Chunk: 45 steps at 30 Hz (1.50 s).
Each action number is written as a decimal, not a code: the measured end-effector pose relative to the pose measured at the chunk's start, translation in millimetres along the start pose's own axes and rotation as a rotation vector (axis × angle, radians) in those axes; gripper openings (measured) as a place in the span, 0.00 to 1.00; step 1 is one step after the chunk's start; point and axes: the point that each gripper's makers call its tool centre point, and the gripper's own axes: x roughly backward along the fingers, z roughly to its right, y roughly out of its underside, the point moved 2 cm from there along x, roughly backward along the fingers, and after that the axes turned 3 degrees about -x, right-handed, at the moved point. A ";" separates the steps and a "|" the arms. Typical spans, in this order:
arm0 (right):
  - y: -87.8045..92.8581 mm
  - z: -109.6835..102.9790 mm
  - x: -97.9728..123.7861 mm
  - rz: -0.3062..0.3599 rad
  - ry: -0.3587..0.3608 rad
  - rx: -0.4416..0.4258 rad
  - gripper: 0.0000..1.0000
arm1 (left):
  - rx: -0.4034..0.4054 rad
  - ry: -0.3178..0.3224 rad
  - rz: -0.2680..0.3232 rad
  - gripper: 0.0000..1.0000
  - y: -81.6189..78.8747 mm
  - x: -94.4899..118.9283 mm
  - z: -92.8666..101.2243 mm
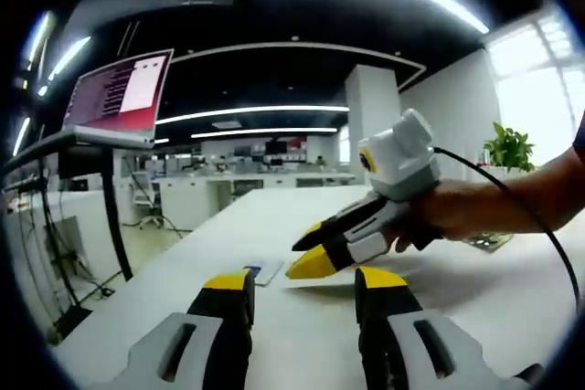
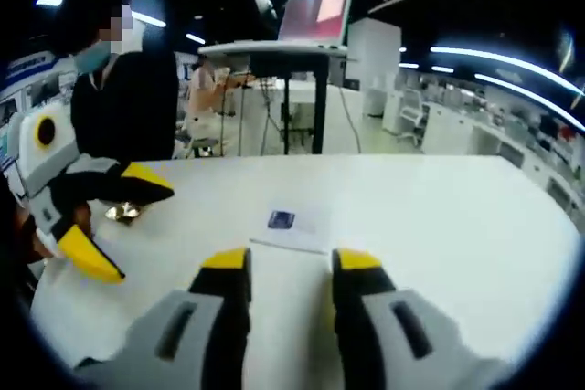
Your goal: Arrange the skincare products in the storage area until every visible bottle or jar stands upright without overlapping.
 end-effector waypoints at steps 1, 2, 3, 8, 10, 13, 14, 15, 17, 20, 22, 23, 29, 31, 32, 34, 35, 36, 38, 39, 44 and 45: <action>-0.2 0.4 -2.5 -0.005 0.002 0.003 0.37 | 0.000 0.000 0.000 0.45 -0.1 0.0 0.0; -0.4 0.9 -4.0 -0.008 0.004 0.005 0.37 | -0.001 0.000 0.001 0.45 -0.3 0.0 -0.1; -0.7 1.6 -6.1 -0.012 0.006 0.008 0.37 | 0.000 0.000 0.003 0.45 -0.5 0.4 -0.2; -4.1 3.2 -15.2 -0.028 0.010 0.021 0.38 | 0.005 0.001 0.015 0.44 -1.9 1.6 -1.4; -4.7 3.6 -16.3 -0.035 0.008 0.021 0.39 | 0.004 0.002 0.017 0.44 -2.1 1.7 -1.4; -7.5 3.4 -19.9 -0.036 0.004 0.007 0.39 | 0.004 0.004 0.016 0.44 -1.9 1.6 -1.1; -7.1 3.0 -20.6 -0.042 0.005 0.008 0.39 | 0.003 0.005 0.016 0.44 -1.7 1.5 -0.8; -6.7 3.2 -21.6 -0.046 0.009 0.011 0.39 | 0.002 0.006 0.015 0.44 -1.6 1.4 -0.5; -5.4 4.5 -23.6 -0.059 0.015 0.014 0.40 | 0.002 0.007 0.016 0.44 -1.7 1.4 -0.1; -4.2 5.0 -25.6 -0.076 0.011 0.012 0.40 | 0.005 0.007 0.020 0.44 -2.0 1.4 -0.3; -3.8 4.0 -25.6 -0.082 0.007 0.016 0.39 | 0.005 0.006 0.021 0.44 -2.2 1.1 -0.5; -4.2 4.0 -26.3 -0.084 0.006 0.018 0.38 | 0.005 0.007 0.022 0.44 -2.3 1.0 -0.6; -4.2 6.5 -27.8 -0.092 0.007 0.012 0.33 | 0.002 0.009 0.017 0.44 -1.7 -0.6 -0.5; -4.0 7.3 -27.7 -0.091 0.013 0.013 0.31 | 0.001 0.009 0.016 0.44 -1.6 -1.0 -0.6; -3.8 7.3 -27.2 -0.091 0.015 0.013 0.30 | 0.001 0.010 0.015 0.44 -1.6 -1.3 -0.5; -3.8 9.5 -27.0 -0.091 0.022 0.015 0.27 | 0.000 0.011 0.014 0.44 -1.6 -1.8 -0.4; -3.5 10.8 -26.4 -0.092 0.022 0.012 0.26 | 0.000 0.012 0.014 0.44 -1.6 -2.1 -0.3; -3.1 11.7 -26.2 -0.094 0.020 0.002 0.26 | 0.000 0.012 0.014 0.44 -1.7 -2.2 -0.2; -2.8 11.6 -25.5 -0.099 0.021 -0.014 0.30 | 0.000 0.013 0.013 0.44 -1.8 -2.5 -0.2; -2.2 11.5 -25.8 -0.108 0.018 -0.035 0.35 | 0.000 0.013 0.014 0.44 -2.0 -2.6 -0.1; -3.3 7.3 -27.0 -0.136 -0.005 -0.034 0.36 | 0.000 0.013 0.013 0.44 -2.4 -2.8 0.4; -3.8 6.5 -27.6 -0.146 -0.009 -0.029 0.35 | 0.000 0.012 0.013 0.44 -2.5 -2.9 0.3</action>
